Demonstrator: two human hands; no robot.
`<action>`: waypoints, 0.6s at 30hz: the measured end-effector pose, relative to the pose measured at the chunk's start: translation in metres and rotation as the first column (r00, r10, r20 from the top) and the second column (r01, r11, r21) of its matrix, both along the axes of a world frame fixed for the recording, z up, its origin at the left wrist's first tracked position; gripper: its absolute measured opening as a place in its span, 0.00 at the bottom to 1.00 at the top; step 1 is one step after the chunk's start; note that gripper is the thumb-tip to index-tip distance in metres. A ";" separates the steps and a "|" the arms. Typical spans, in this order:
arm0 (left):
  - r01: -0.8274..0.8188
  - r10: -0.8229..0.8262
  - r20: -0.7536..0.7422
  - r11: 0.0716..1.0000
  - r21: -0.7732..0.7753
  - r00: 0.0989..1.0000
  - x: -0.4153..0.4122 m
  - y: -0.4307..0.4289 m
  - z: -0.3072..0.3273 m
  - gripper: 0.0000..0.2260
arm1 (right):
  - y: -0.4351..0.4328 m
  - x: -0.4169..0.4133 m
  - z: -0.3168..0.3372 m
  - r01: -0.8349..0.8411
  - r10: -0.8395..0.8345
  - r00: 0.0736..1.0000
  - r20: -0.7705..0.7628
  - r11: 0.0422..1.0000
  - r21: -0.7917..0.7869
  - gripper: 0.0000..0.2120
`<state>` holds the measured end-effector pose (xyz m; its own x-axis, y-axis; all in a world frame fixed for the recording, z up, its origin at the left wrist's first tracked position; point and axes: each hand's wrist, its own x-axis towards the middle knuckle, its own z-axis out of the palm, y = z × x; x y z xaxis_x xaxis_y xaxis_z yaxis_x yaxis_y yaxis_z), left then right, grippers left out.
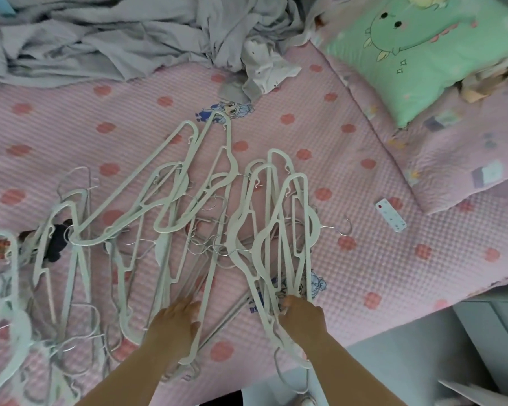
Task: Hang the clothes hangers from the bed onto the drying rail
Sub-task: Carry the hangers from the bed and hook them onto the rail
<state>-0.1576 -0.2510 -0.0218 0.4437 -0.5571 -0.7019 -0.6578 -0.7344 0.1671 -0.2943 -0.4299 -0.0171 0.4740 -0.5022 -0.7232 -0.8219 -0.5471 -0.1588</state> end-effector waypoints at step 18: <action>-0.084 0.082 -0.027 0.992 -0.091 0.996 0.006 -0.022 0.026 0.15 | -0.012 -0.016 0.037 0.515 -0.564 0.793 0.230 0.823 0.239 0.06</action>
